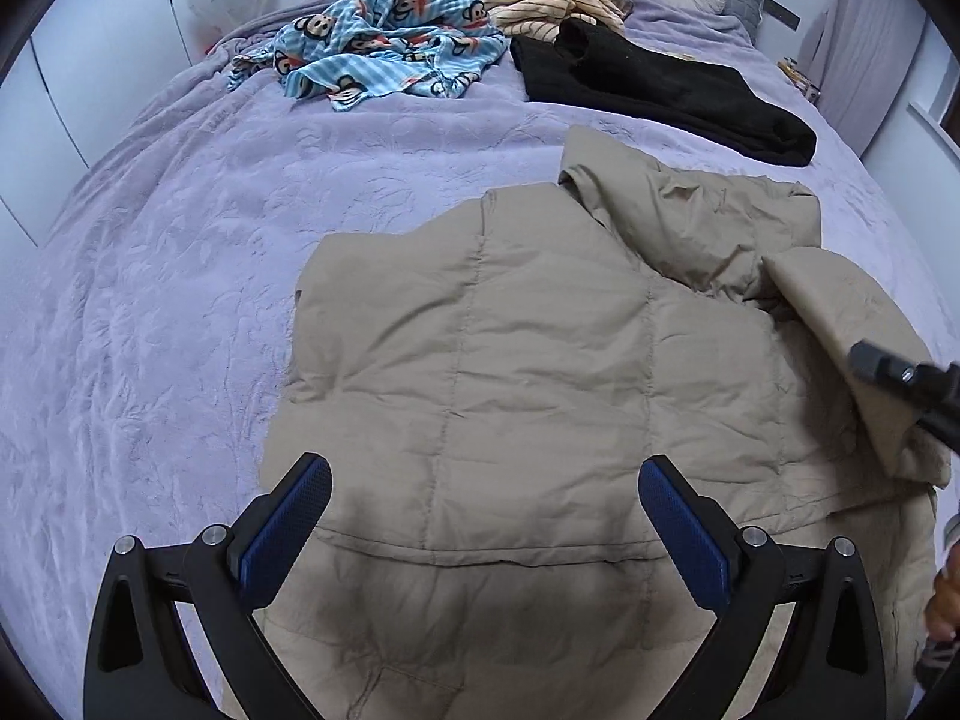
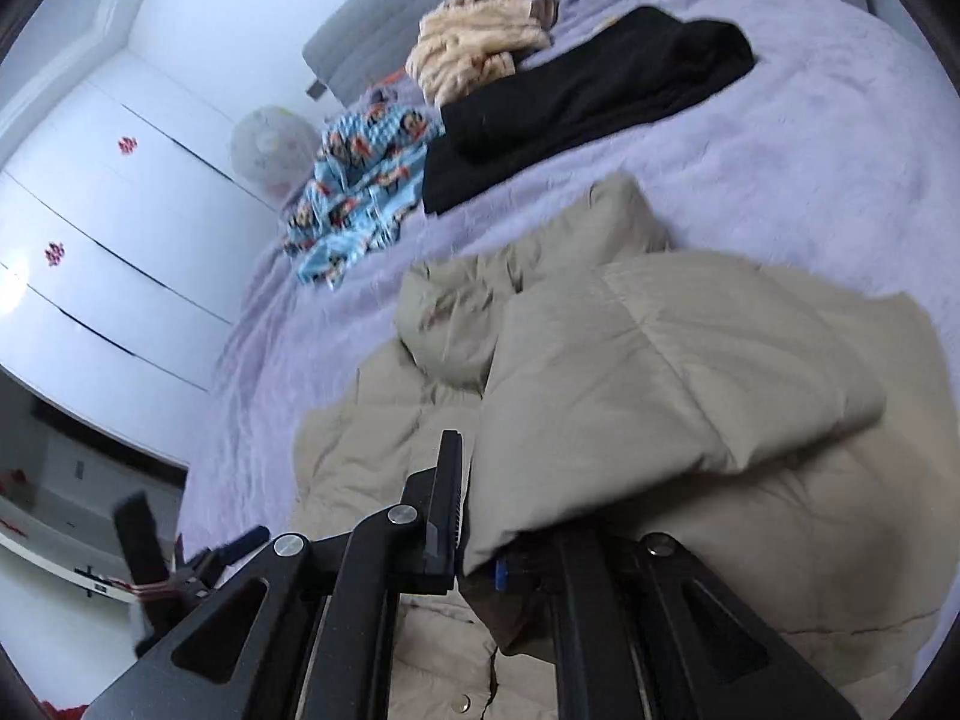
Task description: Fold large clothes
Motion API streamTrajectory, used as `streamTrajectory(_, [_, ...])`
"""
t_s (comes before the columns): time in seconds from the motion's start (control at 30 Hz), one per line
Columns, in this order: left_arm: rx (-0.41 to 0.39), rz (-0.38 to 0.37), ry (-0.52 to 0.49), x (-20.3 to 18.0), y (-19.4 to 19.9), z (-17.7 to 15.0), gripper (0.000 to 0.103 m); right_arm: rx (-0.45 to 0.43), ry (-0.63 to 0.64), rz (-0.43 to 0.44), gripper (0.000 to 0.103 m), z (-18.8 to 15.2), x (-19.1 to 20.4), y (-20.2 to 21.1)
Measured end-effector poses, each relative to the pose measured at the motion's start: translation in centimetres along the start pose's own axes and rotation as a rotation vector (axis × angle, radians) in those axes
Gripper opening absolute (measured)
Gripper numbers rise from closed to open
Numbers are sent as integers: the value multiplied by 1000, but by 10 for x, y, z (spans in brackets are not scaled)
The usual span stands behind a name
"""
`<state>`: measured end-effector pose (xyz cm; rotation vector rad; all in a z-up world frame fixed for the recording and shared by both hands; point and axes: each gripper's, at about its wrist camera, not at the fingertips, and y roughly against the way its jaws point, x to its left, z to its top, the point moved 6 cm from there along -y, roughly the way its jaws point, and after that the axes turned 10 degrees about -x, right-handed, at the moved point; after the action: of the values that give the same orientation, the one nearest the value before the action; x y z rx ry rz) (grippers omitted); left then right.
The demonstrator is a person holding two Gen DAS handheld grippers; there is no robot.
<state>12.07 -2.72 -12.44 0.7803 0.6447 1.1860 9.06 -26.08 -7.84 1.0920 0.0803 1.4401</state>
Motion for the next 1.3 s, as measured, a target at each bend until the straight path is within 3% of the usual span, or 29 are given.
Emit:
streamTrajectory(0.13, [1, 1, -5, 5, -9, -4, 103, 95, -5, -71, 9, -50, -17, -35])
streamTrajectory(0.33, [27, -55, -8, -21, -25, -6, 103, 145, -60, -114, 9, -66, -42, -50])
streamTrajectory(0.4, [25, -81, -11, -31, -26, -2, 103, 170, -74, -128, 16, -64, -41, -44])
streamTrajectory(0.43, [20, -95, -8, -34, -27, 2, 103, 173, -86, -119, 38, -61, -40, -38])
streamTrajectory(0.47, [14, -109, -1, -35, -26, 6, 103, 162, -102, -98, 71, -58, -37, -30])
streamTrajectory(0.5, [10, -125, 10, -36, -27, 9, 103, 135, -125, -68, 85, -54, -35, -17])
streamTrajectory(0.6, [5, -153, 52, -31, -28, 17, 103, 27, -213, -59, 84, -47, -44, 21])
streamTrajectory(0.7, [6, -163, 78, -23, -30, 20, 103, -69, -394, -80, 80, -40, -82, 41])
streamTrajectory(0.73, [6, -167, 84, -21, -30, 21, 103, -89, -451, -83, 73, -37, -95, 44])
streamTrajectory(0.8, [2, -190, 105, -16, -29, 21, 103, -117, -510, -71, 32, -29, -109, 45])
streamTrajectory(0.83, [4, -208, 120, -13, -28, 21, 103, -122, -503, -68, 27, -23, -111, 43])
streamTrajectory(0.9, [6, -262, 165, -6, -26, 22, 103, -130, -430, -68, 19, -13, -98, 37])
streamTrajectory(1.07, [16, -391, 305, 13, -24, 26, 103, -72, -70, 1, 18, -9, -13, 20])
streamTrajectory(1.17, [30, -435, 386, 24, -27, 26, 103, 21, 119, 32, 18, -36, 36, -1])
streamTrajectory(1.3, [57, -528, 494, 27, -31, 26, 103, 177, 225, 27, 18, -83, 63, -32])
